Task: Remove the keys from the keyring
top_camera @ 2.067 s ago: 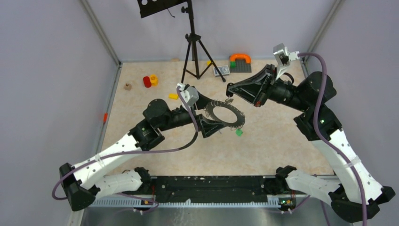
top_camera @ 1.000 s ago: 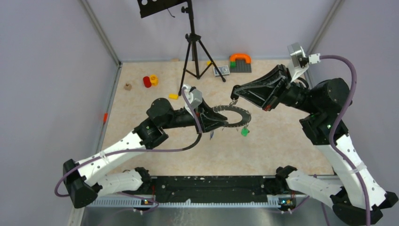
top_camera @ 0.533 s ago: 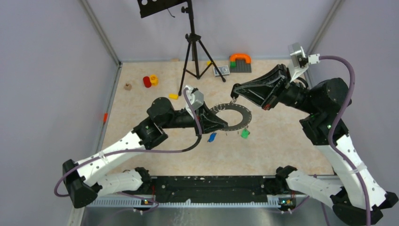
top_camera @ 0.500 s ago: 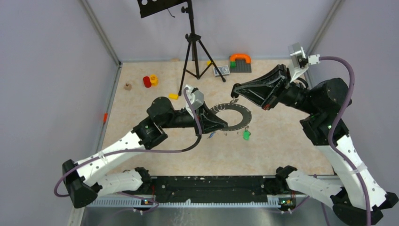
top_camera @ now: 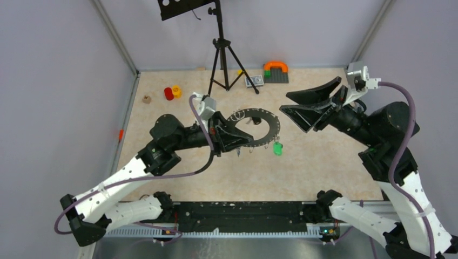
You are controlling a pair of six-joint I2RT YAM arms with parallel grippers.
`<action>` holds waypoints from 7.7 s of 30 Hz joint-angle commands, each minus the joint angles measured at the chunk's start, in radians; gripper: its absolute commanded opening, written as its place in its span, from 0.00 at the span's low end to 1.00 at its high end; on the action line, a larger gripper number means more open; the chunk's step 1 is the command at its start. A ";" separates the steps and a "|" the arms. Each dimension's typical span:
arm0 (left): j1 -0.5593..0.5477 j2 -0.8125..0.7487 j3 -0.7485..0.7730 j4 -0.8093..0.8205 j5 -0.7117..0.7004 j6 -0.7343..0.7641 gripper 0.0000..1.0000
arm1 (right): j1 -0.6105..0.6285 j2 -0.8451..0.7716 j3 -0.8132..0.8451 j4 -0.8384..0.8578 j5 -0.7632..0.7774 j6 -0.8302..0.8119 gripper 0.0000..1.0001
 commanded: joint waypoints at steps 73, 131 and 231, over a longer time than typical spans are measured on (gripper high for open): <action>-0.001 -0.153 0.180 0.219 -0.285 0.063 0.00 | 0.596 0.140 -0.536 1.043 0.407 -0.151 0.41; -0.001 -0.189 0.297 0.013 0.044 0.123 0.00 | 0.614 -0.095 -0.374 0.411 0.299 -0.346 0.46; -0.001 0.059 0.761 -1.017 -0.162 0.524 0.00 | 0.615 -0.095 -0.518 0.507 0.397 -0.264 0.09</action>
